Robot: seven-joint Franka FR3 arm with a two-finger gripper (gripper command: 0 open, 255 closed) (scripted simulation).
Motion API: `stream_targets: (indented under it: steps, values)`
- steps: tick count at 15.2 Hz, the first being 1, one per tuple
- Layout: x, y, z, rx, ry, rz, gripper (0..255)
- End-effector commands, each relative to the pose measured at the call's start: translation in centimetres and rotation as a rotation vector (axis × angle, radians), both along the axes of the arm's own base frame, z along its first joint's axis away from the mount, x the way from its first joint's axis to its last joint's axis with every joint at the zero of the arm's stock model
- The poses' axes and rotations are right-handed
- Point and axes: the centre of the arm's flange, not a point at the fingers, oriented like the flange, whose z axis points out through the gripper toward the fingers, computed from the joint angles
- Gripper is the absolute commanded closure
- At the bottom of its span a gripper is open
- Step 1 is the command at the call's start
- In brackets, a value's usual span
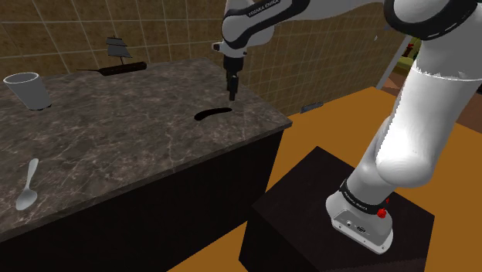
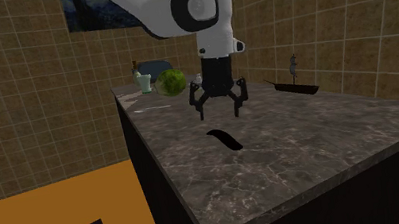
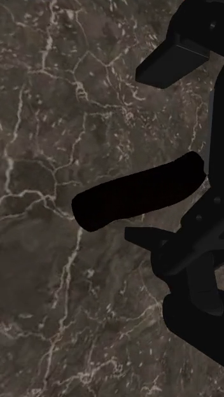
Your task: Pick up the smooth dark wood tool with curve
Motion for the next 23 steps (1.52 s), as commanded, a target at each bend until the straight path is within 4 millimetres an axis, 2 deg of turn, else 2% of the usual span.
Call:
stream_targets:
  steps: [1,5,13,15,16,23]
  values:
    - [1.8,1.4,-1.5,0.000,-0.003,0.088,0]
    - [4.9,4.8,-4.2,-0.001,-0.008,0.257,0]
    - [5.0,5.0,-8.3,-0.001,-0.009,0.264,0]
    - [5.0,5.0,-8.3,-0.001,-0.009,0.264,0]
    - [5.0,5.0,-8.3,-0.001,-0.009,0.264,255]
    - [5.0,5.0,-8.3,-0.001,-0.009,0.265,255]
